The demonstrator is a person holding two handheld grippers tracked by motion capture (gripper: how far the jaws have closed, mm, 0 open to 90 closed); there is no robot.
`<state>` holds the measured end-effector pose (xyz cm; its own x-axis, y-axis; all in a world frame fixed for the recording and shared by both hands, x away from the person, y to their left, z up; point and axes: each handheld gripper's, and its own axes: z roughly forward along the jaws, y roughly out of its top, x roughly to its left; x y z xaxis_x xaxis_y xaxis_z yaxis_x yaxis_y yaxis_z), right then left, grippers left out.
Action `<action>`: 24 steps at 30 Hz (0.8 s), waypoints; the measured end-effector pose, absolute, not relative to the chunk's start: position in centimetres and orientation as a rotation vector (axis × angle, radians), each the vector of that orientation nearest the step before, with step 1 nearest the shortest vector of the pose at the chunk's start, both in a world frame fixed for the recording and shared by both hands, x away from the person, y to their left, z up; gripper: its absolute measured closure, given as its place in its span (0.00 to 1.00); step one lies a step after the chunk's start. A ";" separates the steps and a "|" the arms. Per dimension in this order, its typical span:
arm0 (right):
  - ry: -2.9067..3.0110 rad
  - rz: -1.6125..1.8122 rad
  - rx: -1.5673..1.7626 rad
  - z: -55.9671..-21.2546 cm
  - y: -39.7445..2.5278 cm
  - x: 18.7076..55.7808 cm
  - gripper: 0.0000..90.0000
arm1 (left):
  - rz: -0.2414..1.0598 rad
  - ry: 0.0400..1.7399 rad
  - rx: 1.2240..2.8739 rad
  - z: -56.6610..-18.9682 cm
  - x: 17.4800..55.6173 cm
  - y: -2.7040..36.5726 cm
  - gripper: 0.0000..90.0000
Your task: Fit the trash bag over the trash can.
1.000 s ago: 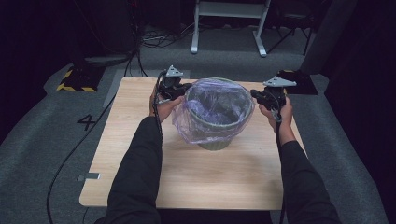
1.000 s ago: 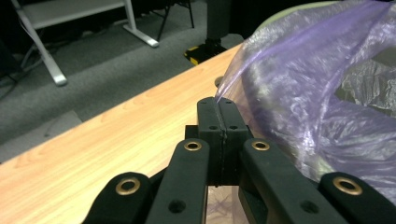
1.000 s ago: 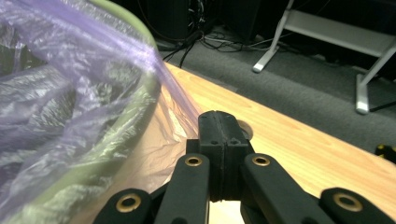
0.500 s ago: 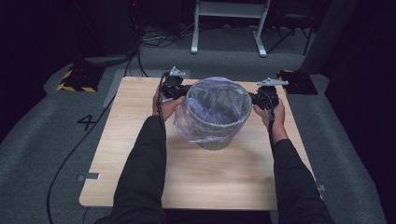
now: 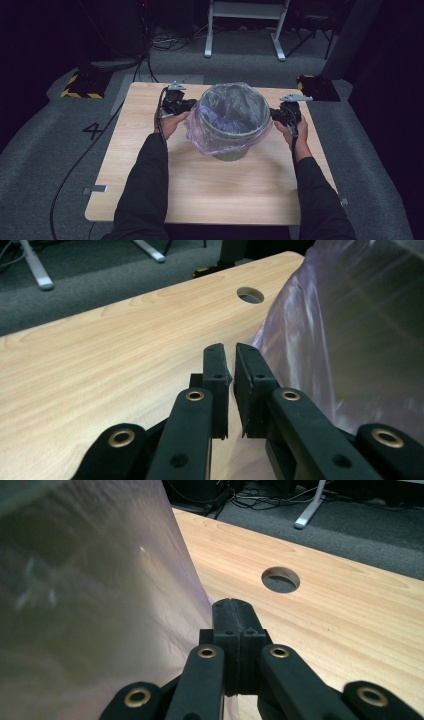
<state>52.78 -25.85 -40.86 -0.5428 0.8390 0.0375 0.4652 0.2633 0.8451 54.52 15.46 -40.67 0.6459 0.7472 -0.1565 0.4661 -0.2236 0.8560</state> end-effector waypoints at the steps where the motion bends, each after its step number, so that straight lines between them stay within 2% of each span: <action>1: 2.115 1.201 1.178 -41.0 -26.1 52.6 1.00 | 0.356 0.969 1.856 -40.6 54.3 16.0 0.83; 2: 2.107 1.209 1.176 -40.9 -26.4 52.5 1.00 | 0.354 0.973 1.839 -40.5 54.1 16.6 0.74; 4: 2.090 1.249 1.158 -40.7 -27.0 52.1 1.00 | 0.335 0.941 1.808 -40.1 53.4 17.6 0.70; 6: 2.088 1.268 1.141 -40.4 -27.5 51.7 0.92 | 0.358 0.928 1.795 -39.6 52.6 18.4 0.62; 8: 2.094 1.275 1.105 -40.1 -27.9 51.2 0.88 | 0.362 0.909 1.779 -39.0 51.9 19.3 0.53; 12: 2.103 1.291 1.033 -39.6 -28.8 49.9 0.76 | 0.375 0.857 1.768 -38.4 50.0 20.3 0.47; 15: 2.124 1.277 0.993 -39.4 -29.4 49.0 0.61 | 0.381 0.799 1.795 -38.0 48.2 20.2 0.40; 20: 2.185 1.324 0.837 -39.1 -29.6 46.7 0.47 | 0.370 0.708 1.824 -37.7 45.5 19.7 0.29; 24: 2.252 1.345 0.686 -38.9 -28.8 44.7 0.39 | 0.340 0.654 1.866 -37.9 44.3 18.8 0.25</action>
